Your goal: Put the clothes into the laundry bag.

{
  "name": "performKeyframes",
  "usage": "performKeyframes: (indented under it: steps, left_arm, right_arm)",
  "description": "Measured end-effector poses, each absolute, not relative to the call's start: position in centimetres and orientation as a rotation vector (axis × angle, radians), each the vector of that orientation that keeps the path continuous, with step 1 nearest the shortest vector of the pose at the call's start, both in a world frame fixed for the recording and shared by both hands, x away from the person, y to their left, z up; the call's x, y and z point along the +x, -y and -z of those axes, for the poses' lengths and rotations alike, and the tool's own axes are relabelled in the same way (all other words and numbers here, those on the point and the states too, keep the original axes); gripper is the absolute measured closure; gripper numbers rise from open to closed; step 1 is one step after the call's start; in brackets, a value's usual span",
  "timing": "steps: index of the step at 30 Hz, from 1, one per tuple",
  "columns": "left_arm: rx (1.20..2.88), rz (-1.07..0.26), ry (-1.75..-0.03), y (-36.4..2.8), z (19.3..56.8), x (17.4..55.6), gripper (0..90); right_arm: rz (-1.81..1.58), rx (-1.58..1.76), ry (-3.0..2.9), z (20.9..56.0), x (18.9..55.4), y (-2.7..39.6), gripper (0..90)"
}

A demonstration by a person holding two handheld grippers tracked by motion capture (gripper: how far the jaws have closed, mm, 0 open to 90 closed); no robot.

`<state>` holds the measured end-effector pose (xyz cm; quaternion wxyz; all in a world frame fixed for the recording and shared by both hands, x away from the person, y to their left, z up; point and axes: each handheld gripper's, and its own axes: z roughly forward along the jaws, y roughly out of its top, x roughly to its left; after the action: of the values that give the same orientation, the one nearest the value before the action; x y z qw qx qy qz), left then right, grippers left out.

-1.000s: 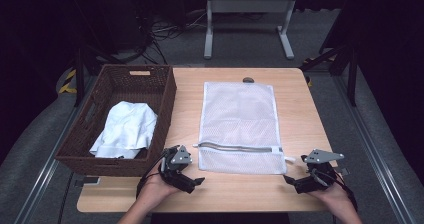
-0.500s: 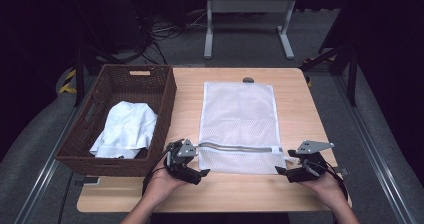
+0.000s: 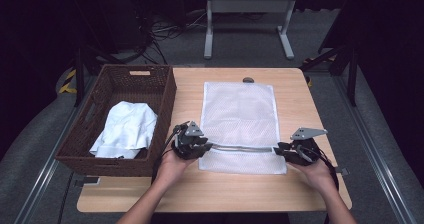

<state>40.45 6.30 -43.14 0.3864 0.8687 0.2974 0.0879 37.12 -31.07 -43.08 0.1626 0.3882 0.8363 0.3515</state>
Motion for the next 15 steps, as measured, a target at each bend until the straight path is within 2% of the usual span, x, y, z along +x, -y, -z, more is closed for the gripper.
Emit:
performKeyframes:
  steps: [2,3,6,15]
  left_arm:
    - [2.222,-0.226,-0.778,-6.1,43.2,41.3,82.3]
    - [2.221,-0.230,-0.788,-6.0,43.2,41.6,89.1]
    - [2.221,-0.250,-0.818,-5.9,43.2,42.5,90.0]
    - [2.275,-0.227,-0.846,-5.4,44.8,43.3,90.0]
  right_arm:
    - [-0.974,1.120,-2.375,43.2,37.7,31.0,78.4]
    - [-0.967,1.132,-2.369,43.2,38.2,30.9,82.7]
    - [-0.960,1.139,-2.356,43.1,39.1,30.9,90.0]
    - [-0.908,1.142,-2.385,43.9,40.3,30.2,90.0]
